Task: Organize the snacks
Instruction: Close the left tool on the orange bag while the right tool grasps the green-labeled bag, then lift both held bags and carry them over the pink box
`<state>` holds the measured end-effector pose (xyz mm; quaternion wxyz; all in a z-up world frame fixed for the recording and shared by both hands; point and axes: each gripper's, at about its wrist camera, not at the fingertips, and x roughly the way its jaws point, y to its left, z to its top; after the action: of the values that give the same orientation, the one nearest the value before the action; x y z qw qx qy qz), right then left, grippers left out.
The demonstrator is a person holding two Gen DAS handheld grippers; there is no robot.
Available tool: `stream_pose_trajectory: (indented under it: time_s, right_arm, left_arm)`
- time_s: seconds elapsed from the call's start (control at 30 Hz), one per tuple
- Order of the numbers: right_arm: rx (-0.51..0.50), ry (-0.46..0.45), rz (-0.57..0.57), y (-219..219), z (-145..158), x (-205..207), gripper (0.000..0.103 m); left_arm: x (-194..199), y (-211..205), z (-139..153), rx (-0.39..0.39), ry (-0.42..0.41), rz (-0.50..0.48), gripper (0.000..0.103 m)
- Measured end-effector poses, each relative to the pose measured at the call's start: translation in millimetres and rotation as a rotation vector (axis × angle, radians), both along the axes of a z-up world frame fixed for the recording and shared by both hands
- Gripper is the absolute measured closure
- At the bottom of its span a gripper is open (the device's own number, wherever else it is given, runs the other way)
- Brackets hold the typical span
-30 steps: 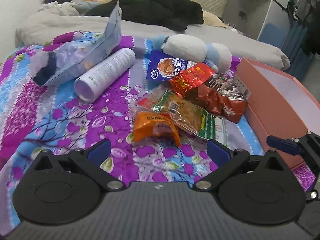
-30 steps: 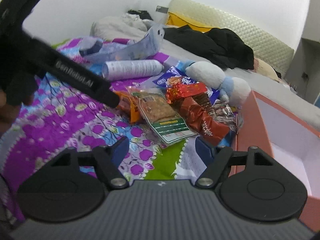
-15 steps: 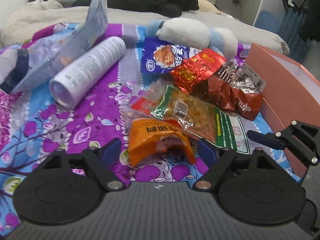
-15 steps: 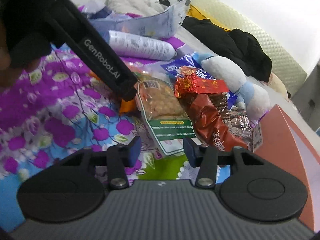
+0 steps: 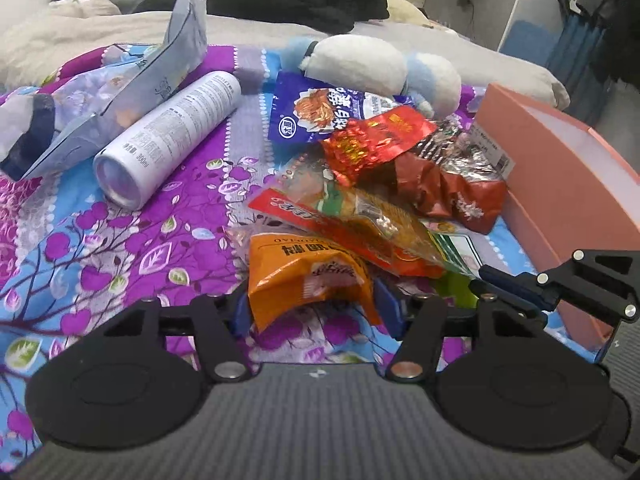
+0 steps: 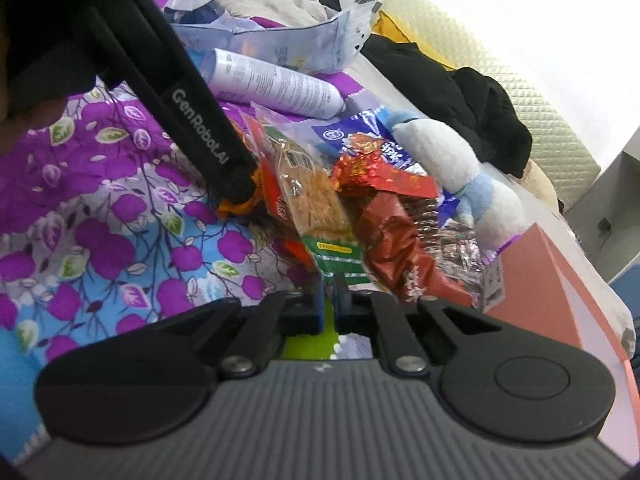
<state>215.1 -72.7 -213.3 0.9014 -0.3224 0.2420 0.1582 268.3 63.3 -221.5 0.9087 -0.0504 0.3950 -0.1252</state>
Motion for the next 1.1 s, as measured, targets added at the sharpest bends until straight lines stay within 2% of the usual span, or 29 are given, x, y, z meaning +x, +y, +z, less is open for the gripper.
stream_pose_trajectory:
  time_s: [0.5,0.83,0.97,1.1]
  right_arm:
    - [0.003,0.018,-0.053,-24,26,-87,0.097]
    - [0.037,0.083,-0.069,-36,36,-139,0.097]
    - [0.075,0.142,-0.059,-36,33,-154,0.097]
    - [0.147,0.194,-0.04,-39,33,-157,0.093]
  left_arm:
    - [-97,-1,29,-0.032,0.002,0.051,0.038]
    - [-153,-8,25,-0.056,0.075,0.074,0.038]
    - [-162,-4,20,-0.058,0.12,0.101,0.032]
    - [-165,3,17,-0.087,0.157,0.142,0.01]
